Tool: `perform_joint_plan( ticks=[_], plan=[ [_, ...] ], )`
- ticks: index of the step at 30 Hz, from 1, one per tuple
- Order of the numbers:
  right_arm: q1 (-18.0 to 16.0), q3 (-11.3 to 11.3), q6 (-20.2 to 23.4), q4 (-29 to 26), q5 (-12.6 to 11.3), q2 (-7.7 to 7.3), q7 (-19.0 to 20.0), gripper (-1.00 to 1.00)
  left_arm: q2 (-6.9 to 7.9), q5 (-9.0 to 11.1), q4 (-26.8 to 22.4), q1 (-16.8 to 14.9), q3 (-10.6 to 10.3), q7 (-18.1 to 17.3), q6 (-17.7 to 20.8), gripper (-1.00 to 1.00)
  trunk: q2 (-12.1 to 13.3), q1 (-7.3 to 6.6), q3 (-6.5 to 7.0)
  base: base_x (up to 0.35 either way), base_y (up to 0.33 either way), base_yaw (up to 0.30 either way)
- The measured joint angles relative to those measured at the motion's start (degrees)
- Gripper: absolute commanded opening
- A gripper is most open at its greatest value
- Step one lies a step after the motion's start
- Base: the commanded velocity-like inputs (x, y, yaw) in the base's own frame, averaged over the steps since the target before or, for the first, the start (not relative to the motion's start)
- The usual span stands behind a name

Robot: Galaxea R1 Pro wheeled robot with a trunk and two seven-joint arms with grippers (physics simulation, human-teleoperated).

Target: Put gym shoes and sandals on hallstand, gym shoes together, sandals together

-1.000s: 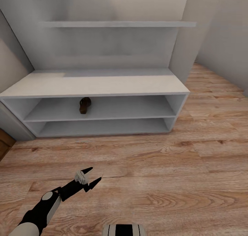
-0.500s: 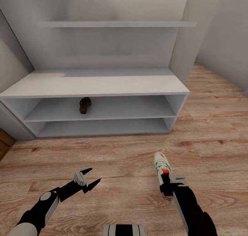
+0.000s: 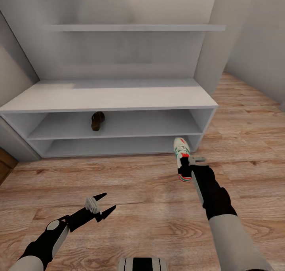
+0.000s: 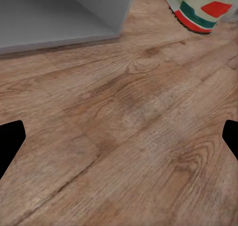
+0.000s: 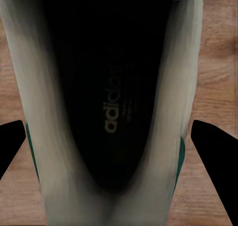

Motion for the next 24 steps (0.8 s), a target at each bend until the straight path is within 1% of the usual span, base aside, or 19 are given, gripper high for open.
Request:
perform_joint_plan(
  ticks=[1, 5, 8, 14, 16, 18, 21, 24],
  plan=[
    [-0.1, 0.0, 0.0, 0.6, 0.0, 0.00, 0.0, -1.00, 0.02, 0.0, 0.0, 0.0, 0.0, 0.0, 0.0, 1.00, 0.0, 0.00, 0.00, 0.000, 0.000, 0.000],
    [-0.3, 0.0, -1.0, 6.8, -0.4, -0.01, 0.0, -1.00, 0.05, 0.0, 0.0, 0.0, 0.1, -0.1, 0.1, 1.00, 0.0, 0.00, 0.00, 0.000, 0.000, 0.000],
    [-0.3, 0.1, -1.3, 8.6, -0.3, -0.05, 0.0, -1.00, 0.04, 0.0, 0.0, 0.0, 0.1, -0.1, 0.1, 1.00, 0.0, 0.00, 0.00, 0.000, 0.000, 0.000],
    [-0.3, 0.3, -1.5, 9.4, -0.3, -0.09, 0.1, -1.00, 0.05, -0.1, 0.0, 0.0, 0.0, -0.1, 0.2, 1.00, 0.0, 0.00, 0.00, 0.000, 0.000, 0.000],
    [0.4, -0.3, -2.2, 8.7, -0.3, -0.14, -0.1, -1.00, -0.60, -0.2, 0.3, 0.1, -0.6, -0.8, 0.2, 1.00, 0.0, 0.00, 0.00, 0.000, 0.000, 0.000],
    [0.5, -0.3, -2.8, 8.5, -0.4, -0.13, -0.1, -1.00, -1.25, -0.2, 0.3, 0.1, -1.3, -1.3, 0.2, 1.00, 0.0, 0.00, 0.00, 0.000, 0.000, 0.000],
    [0.5, -0.3, -3.8, 8.1, -0.4, -0.15, -0.1, -1.00, -1.56, -0.2, 0.3, 0.1, -1.4, -1.1, 0.2, 1.00, 0.0, 0.00, 0.00, 0.000, 0.000, 0.000],
    [0.5, -0.4, -4.7, 7.2, -0.4, -0.08, -0.2, -1.00, -1.84, -0.2, 0.2, 0.3, -2.0, -1.9, 0.2, 1.00, 0.0, 0.00, 0.00, 0.000, 0.000, 0.000]
  ],
)
